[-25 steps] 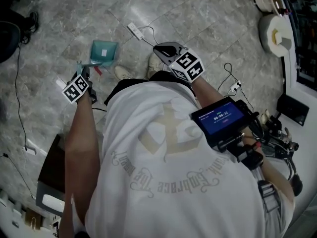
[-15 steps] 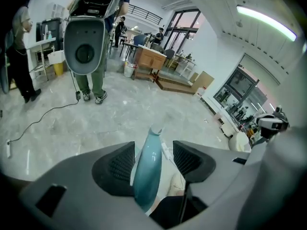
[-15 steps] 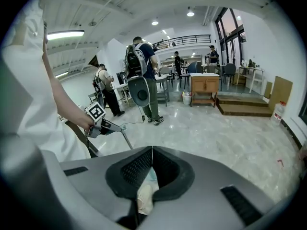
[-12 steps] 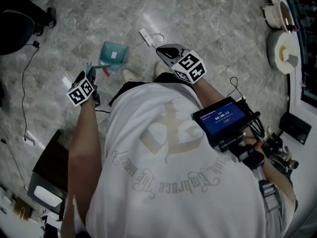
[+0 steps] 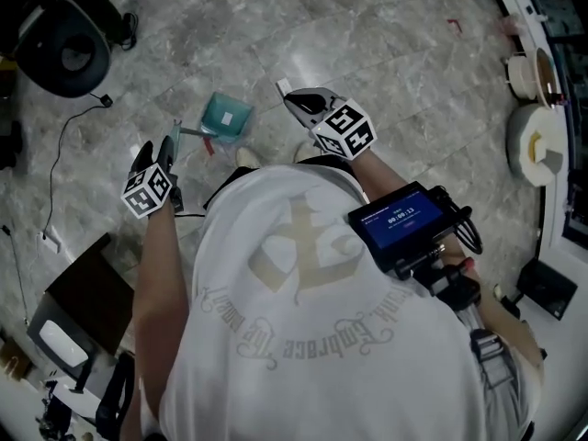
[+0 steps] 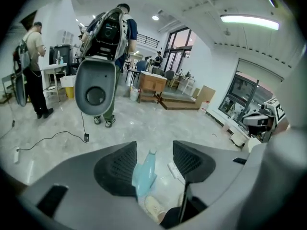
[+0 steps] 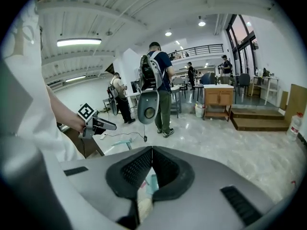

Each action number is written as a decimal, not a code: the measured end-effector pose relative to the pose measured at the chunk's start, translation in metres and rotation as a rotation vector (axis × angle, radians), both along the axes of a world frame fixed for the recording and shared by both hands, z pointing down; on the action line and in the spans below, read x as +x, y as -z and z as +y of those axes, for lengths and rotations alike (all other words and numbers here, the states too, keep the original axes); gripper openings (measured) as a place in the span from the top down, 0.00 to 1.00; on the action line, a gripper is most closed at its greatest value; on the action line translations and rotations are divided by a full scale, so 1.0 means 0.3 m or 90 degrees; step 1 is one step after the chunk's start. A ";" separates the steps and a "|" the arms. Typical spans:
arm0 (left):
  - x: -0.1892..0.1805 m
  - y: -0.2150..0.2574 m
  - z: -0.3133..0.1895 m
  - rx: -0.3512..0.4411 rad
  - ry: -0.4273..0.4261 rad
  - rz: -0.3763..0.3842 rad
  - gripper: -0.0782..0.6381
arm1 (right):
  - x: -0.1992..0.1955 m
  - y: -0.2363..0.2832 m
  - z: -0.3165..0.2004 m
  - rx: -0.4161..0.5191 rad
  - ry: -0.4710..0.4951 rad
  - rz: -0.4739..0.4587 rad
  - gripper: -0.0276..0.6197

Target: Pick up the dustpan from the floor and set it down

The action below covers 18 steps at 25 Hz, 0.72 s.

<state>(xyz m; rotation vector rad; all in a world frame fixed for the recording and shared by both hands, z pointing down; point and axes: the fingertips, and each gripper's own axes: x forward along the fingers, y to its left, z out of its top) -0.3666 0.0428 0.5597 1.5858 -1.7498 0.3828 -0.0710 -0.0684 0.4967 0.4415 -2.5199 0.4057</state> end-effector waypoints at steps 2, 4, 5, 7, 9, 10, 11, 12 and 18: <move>-0.004 0.053 0.032 0.027 0.018 -0.005 0.55 | -0.037 0.028 0.009 0.013 0.023 -0.017 0.93; 0.008 0.104 0.056 0.057 0.027 -0.008 0.57 | -0.076 0.059 0.020 0.025 0.047 -0.036 0.93; 0.020 0.128 0.064 0.071 0.029 -0.010 0.59 | -0.093 0.076 0.024 0.031 0.058 -0.046 0.93; 0.048 0.168 0.073 0.097 0.028 -0.014 0.62 | -0.123 0.111 0.032 0.042 0.080 -0.066 0.93; 0.082 0.200 0.081 0.120 0.025 -0.013 0.67 | -0.143 0.138 0.046 0.047 0.096 -0.084 0.93; 0.102 0.215 0.088 0.130 0.023 -0.010 0.70 | -0.147 0.146 0.058 0.047 0.102 -0.090 0.93; 0.126 0.229 0.097 0.140 0.019 -0.006 0.73 | -0.148 0.150 0.074 0.046 0.107 -0.095 0.93; 0.154 0.243 0.108 0.149 0.013 -0.001 0.77 | -0.144 0.151 0.092 0.042 0.111 -0.097 0.93; 0.298 0.299 0.149 0.177 -0.036 0.019 0.87 | -0.130 0.158 0.144 0.044 0.130 -0.104 0.93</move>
